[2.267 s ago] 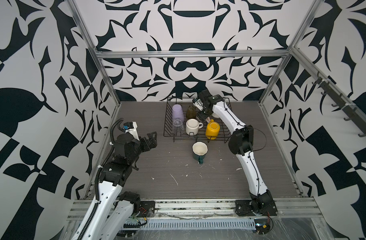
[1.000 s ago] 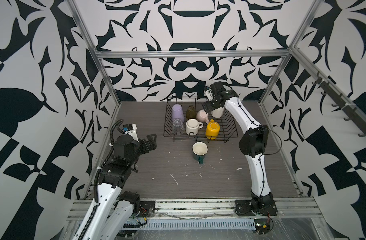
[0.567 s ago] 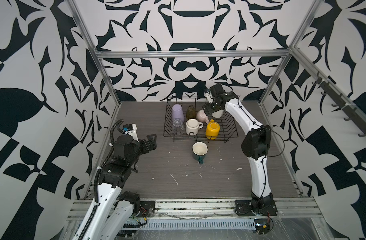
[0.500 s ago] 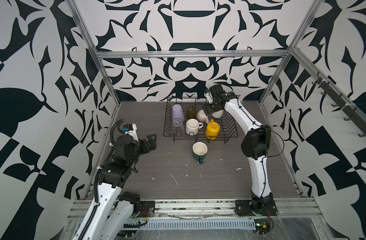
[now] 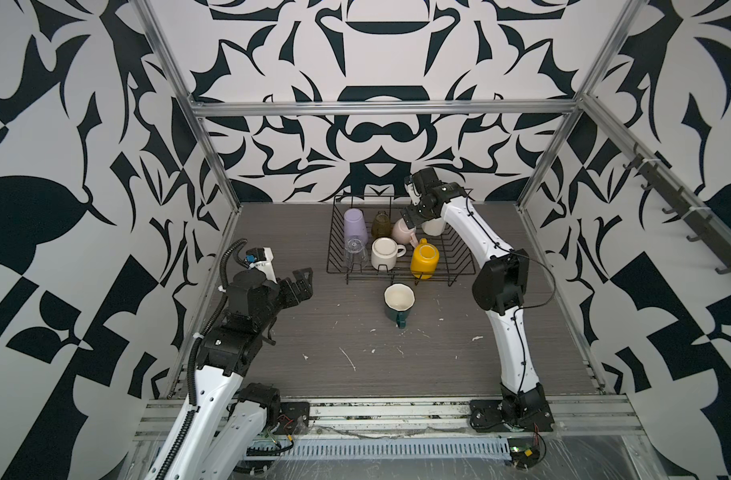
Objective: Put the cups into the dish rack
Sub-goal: 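Open the right gripper and raise it away from the pink-white mug, then move the left gripper down to the green mug's rim while the right withdraws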
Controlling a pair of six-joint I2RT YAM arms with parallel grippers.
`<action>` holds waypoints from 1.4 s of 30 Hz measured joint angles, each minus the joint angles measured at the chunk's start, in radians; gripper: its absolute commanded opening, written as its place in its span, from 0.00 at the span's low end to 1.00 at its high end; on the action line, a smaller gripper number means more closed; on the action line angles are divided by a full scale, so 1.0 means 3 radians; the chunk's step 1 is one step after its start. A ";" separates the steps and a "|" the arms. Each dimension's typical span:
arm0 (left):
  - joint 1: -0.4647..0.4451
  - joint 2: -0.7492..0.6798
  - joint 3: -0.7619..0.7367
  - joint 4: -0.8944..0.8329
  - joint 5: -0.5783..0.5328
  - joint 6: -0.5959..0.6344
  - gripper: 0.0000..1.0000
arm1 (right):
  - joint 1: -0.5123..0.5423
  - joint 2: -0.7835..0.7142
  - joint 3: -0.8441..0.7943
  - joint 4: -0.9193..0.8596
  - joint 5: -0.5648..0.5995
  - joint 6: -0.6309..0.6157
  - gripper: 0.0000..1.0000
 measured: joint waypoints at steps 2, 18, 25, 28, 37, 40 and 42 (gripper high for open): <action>0.0000 0.0000 0.0001 0.0000 0.0000 0.0000 0.99 | 0.0000 0.0053 0.0065 0.0001 0.0033 0.0003 0.92; 0.0000 0.0004 0.0032 -0.0010 0.0000 0.0001 0.99 | 0.0000 0.0237 0.0332 0.0008 0.0134 0.0060 0.92; 0.0000 0.0006 0.0032 -0.0013 0.0001 0.0003 1.00 | 0.0000 0.0149 0.0319 -0.0041 0.0061 0.0098 0.92; 0.0000 0.0005 0.0032 -0.0025 0.0010 0.0001 1.00 | 0.0000 -0.0074 0.0230 -0.0043 -0.0056 0.0164 0.92; 0.0000 0.0051 0.0032 -0.0081 0.0245 -0.0107 0.98 | 0.0028 -0.1700 -0.1255 0.0594 -0.0429 0.0479 0.92; 0.0001 0.0144 0.0032 -0.0081 0.0407 -0.0178 0.94 | 0.0045 -0.2310 -0.2085 0.0916 -0.0500 0.0615 0.92; 0.0000 0.0226 0.0032 -0.0081 0.0526 -0.0229 0.91 | 0.0055 -0.2646 -0.2583 0.1031 -0.0524 0.0698 0.92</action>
